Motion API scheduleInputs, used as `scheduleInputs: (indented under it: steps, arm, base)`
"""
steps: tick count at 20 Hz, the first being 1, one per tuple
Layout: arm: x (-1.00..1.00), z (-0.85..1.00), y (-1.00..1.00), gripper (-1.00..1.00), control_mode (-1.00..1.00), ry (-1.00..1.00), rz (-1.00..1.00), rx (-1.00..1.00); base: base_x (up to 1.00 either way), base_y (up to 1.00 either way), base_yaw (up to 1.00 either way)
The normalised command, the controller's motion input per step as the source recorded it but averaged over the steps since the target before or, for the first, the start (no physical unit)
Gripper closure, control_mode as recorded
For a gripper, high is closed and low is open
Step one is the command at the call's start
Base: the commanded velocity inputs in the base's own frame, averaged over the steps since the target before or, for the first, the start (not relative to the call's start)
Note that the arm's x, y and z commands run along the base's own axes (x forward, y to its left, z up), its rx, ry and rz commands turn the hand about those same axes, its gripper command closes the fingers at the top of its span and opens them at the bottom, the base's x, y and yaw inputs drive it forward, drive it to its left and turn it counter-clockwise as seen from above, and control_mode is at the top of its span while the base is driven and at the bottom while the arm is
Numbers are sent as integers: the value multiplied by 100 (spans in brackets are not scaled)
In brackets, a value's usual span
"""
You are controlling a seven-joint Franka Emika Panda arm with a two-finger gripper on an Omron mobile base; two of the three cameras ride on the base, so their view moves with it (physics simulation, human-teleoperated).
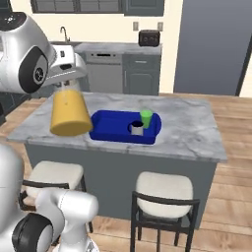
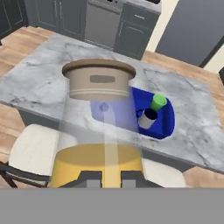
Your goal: There is a tray on the dining counter. Grab the cup, mug, and pitcher and place them on the tray. The pitcher may be placed next to the tray if it cannot fit the tray.
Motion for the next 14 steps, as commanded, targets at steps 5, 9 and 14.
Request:
scheduleInputs:
  steps: [5,9,14]
  arm:
    - [0,0,0,100,100,0,0,0]
    - [0,0,0,100,100,0,0,0]
    - [0,0,0,100,100,0,0,0]
  base:
    - [99,1,-14]
    - [100,2,-1]
    - [95,8,0]
